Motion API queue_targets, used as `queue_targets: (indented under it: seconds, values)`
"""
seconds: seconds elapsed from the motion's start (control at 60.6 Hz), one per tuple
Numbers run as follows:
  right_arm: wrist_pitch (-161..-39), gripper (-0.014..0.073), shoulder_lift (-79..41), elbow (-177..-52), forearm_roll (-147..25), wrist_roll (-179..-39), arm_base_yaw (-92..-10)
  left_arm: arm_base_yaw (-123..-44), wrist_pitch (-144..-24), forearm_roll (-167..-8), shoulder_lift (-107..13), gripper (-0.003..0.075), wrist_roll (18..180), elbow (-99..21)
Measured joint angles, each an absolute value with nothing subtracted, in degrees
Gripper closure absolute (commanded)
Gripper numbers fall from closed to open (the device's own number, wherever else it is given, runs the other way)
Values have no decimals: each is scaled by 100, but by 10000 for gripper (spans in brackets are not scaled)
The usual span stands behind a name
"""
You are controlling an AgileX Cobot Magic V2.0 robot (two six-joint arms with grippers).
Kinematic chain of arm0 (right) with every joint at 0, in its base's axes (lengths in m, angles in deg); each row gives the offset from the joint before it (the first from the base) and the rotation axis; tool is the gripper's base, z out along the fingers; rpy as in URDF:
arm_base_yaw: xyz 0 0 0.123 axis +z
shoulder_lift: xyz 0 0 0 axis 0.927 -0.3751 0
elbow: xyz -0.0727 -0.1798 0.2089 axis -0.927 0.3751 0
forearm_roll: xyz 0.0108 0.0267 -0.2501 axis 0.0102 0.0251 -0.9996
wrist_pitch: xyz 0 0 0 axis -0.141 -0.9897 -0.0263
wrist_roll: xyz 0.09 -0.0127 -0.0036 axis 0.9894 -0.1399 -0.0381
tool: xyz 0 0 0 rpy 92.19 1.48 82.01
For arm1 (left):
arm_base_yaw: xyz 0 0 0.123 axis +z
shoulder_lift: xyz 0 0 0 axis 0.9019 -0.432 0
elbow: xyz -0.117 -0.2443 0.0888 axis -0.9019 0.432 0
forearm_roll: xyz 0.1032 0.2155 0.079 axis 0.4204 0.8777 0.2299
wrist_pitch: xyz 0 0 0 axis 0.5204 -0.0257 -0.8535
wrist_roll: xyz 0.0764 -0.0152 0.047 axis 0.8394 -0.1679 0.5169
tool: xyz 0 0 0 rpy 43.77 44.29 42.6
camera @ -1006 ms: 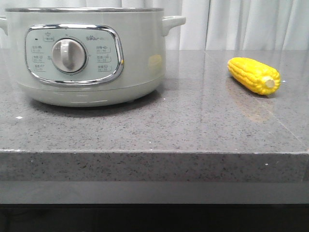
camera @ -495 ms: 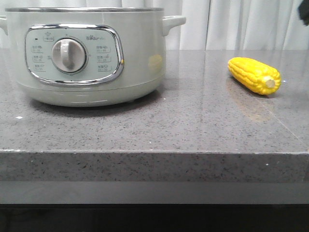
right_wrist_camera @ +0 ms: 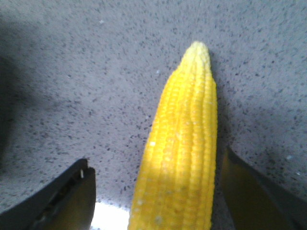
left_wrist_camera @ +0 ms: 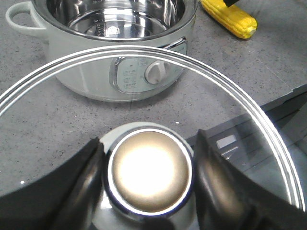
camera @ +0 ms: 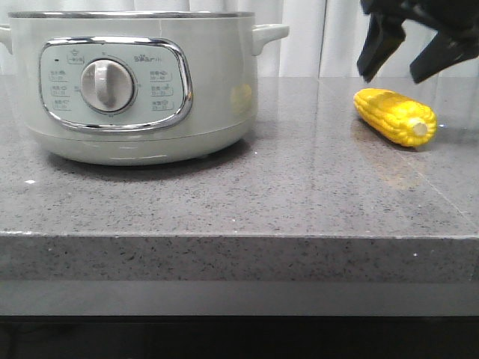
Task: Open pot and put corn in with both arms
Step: 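Lower the right gripper onto the yellow corn cob and grasp it, then lift the corn with the right gripper and carry it over the pot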
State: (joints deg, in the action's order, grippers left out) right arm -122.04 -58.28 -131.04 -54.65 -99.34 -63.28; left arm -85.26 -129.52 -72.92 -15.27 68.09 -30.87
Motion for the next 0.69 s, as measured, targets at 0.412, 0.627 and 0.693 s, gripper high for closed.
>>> queue_targets:
  seconds: [0.412, 0.627, 0.693]
  values:
    - [-12319, 150, -6270, -13172, -5465, -9934, -6328, -8526, -12952, -7292, -1527, 445, 6809, -3087]
    - [-12339, 269, -6270, -13172, -5465, -9934, -6328, -8526, -12952, -7292, -1527, 445, 6809, -3087]
    - [-12353, 270, -6270, -13194, -5465, -9934, -6328, -8526, -12952, -7292, -1527, 445, 6798, -3087]
